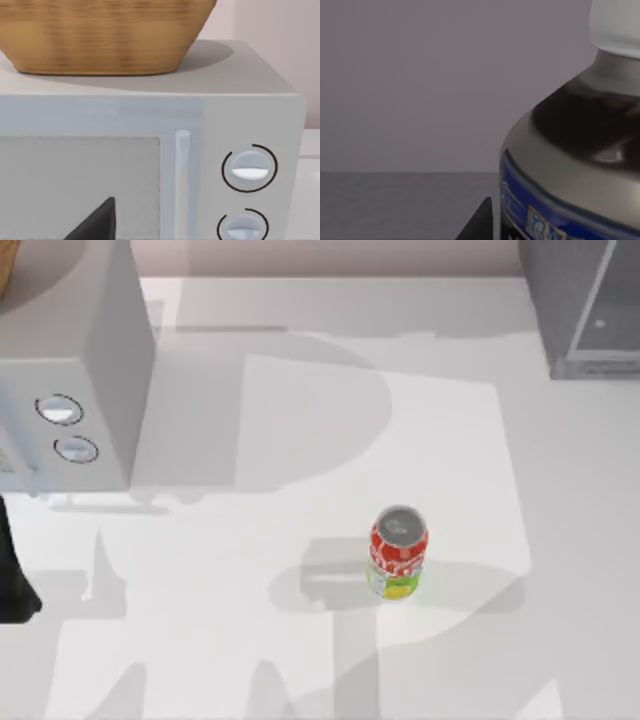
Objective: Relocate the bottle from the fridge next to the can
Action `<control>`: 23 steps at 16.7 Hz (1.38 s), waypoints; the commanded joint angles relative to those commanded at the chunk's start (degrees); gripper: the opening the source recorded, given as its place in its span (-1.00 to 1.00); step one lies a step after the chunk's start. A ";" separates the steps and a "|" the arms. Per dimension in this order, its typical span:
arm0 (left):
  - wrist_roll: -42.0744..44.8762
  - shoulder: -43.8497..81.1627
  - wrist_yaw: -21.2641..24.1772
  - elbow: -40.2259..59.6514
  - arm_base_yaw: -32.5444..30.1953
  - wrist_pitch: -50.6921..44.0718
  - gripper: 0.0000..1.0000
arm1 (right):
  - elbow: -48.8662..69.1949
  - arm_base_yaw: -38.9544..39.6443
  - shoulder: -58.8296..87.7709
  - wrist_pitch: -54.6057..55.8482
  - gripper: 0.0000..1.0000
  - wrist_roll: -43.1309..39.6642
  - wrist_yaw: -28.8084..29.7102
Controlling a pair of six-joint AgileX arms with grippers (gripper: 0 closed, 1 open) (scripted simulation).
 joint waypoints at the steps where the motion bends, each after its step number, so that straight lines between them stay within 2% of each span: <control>1: 0.00 0.00 0.00 0.00 0.00 0.00 1.00 | 0.00 0.00 0.00 0.00 -0.21 0.00 0.00; 6: 0.00 0.00 0.00 0.00 0.00 0.00 1.00 | 0.00 0.00 0.00 0.00 -0.96 0.00 0.00; 7: 0.00 0.00 0.00 0.00 0.00 0.00 1.00 | 0.00 0.00 0.00 0.00 -1.00 0.00 0.00; 16: 0.00 0.00 0.00 0.00 0.00 0.00 1.00 | 0.11 -0.18 -0.30 -0.17 -1.00 0.06 -0.02; 23: 0.00 0.00 0.00 0.00 0.00 0.00 1.00 | 2.11 -0.17 -6.16 -8.82 -1.00 0.15 -0.09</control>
